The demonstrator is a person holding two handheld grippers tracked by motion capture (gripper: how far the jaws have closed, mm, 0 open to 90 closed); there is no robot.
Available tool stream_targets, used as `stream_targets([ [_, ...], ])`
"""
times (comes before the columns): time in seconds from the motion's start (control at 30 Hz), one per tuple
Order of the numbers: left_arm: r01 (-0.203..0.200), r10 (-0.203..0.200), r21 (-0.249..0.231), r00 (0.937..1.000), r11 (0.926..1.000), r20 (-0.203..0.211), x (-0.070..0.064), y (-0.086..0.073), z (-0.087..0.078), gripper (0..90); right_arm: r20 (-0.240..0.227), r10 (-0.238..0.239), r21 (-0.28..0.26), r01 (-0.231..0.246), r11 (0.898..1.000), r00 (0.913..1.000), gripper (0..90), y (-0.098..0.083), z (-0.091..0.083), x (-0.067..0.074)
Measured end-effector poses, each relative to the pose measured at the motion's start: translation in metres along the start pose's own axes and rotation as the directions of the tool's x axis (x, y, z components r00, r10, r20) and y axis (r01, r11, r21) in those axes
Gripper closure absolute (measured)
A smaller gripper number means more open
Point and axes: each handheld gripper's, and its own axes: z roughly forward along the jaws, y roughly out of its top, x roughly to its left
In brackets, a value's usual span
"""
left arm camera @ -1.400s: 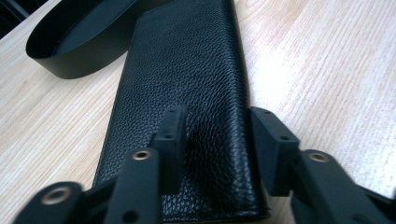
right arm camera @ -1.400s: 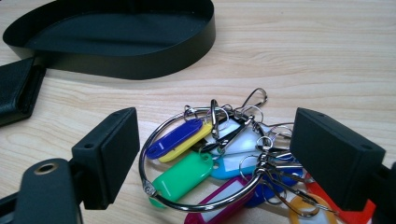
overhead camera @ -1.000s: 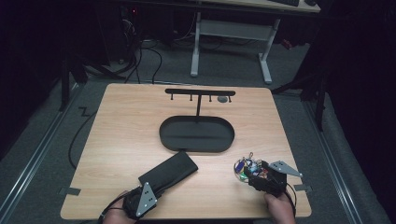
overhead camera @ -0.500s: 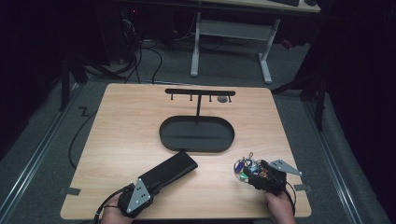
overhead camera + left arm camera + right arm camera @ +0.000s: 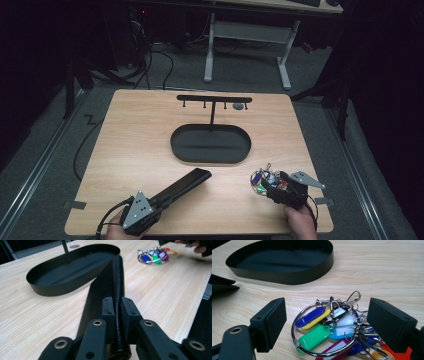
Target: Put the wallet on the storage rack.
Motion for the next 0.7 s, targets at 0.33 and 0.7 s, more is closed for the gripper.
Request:
stream_targets([
  [0.33, 0.131, -0.132, -0.064, 0.9912, 0.9893, -0.010, 0.021, -0.002, -0.010, 82.3, 0.000, 0.009, 0.001, -0.009, 1.000, 1.0000, 16.2, -0.001, 0.000, -0.002],
  [0.7, 0.221, -0.225, -0.109, 0.9740, 0.9693, -0.027, 0.047, -0.008, -0.014, 81.6, -0.002, 0.004, 0.004, -0.004, 1.000, 1.0000, 16.2, -0.001, 0.001, 0.000],
])
